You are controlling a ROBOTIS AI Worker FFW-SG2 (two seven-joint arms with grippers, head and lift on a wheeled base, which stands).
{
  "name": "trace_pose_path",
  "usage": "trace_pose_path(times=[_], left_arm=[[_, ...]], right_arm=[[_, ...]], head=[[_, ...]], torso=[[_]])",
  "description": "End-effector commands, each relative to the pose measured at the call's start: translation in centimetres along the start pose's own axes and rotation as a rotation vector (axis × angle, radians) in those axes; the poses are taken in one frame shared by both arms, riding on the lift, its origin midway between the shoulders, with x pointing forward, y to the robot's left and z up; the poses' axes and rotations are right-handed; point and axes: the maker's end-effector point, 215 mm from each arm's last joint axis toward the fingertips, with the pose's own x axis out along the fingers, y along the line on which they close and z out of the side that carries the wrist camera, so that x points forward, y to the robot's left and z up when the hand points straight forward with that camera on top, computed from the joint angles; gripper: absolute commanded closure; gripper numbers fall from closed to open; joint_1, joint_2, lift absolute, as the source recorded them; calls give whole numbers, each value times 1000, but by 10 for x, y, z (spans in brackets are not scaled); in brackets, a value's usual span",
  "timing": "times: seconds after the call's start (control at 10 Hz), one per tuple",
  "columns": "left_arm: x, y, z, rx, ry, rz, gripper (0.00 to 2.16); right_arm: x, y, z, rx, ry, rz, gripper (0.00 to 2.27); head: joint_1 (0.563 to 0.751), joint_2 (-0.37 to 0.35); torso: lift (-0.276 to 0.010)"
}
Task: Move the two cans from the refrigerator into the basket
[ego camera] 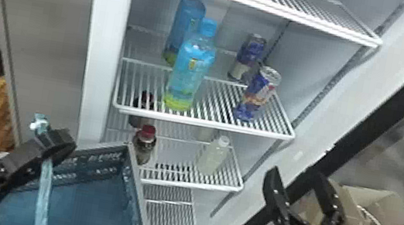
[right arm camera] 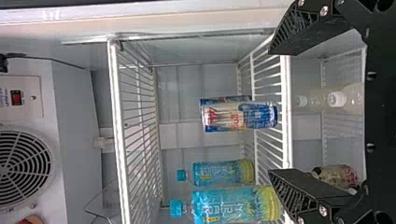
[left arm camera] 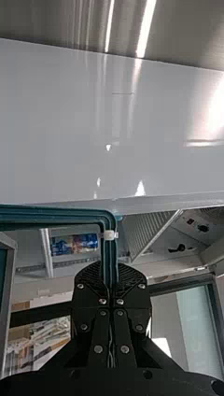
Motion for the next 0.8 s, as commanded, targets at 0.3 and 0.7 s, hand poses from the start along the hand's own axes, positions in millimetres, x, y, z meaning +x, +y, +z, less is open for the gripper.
trace_pose_path(times=[0.3,0.7], left_arm=[[-1,1,-1,0,4,3,1200],[-2,2,-1,-1,4,6,1200]], right_arm=[[39,8,-8,52,3,-24,136],[73,3,-5,40,4,-26,134]], head=[[695,-350],[695,-340]], torso=[[-35],[-35]])
